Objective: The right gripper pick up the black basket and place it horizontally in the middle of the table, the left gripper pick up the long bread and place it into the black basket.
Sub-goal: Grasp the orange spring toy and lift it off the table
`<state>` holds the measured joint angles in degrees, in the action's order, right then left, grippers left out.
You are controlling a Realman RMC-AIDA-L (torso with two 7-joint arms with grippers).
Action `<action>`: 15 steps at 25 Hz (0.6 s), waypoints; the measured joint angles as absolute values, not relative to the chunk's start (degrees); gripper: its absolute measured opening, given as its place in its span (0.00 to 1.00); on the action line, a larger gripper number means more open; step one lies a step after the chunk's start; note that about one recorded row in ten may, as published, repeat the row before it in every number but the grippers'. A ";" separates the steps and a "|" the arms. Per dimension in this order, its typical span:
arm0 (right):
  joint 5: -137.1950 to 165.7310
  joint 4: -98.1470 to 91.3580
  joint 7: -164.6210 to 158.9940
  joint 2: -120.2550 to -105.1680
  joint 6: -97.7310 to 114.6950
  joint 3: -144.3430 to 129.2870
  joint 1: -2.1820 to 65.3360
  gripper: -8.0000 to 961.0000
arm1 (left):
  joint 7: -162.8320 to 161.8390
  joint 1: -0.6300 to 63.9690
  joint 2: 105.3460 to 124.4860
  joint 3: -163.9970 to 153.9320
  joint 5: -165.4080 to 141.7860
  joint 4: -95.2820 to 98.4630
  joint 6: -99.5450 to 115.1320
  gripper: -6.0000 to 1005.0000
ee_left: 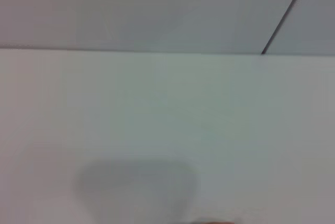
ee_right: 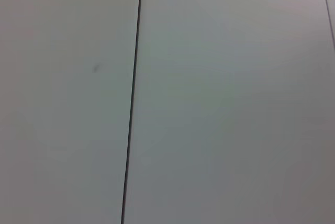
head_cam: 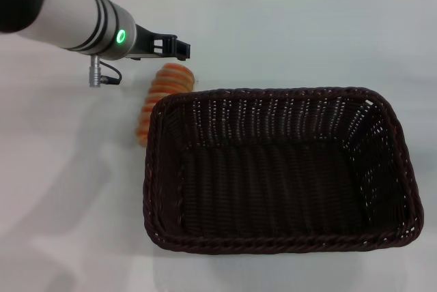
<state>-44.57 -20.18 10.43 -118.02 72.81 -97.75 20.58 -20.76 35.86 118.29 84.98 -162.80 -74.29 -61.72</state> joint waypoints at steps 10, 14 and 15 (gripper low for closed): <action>-43.24 -17.06 5.59 -116.96 72.29 -97.44 21.89 0.34 | -20.43 40.34 118.49 84.66 -163.19 -67.20 -61.31 0.83; -43.24 -16.98 5.57 -116.89 72.23 -97.44 22.13 0.34 | -20.41 41.29 118.59 84.42 -162.90 -65.60 -60.67 0.83; -43.24 -16.97 5.57 -116.89 72.22 -97.45 22.18 0.34 | -20.38 41.63 118.59 84.41 -162.45 -65.11 -60.42 0.83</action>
<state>-43.24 -16.97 5.57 -116.89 72.22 -97.45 22.18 -20.38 41.63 118.59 84.41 -162.45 -65.11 -60.42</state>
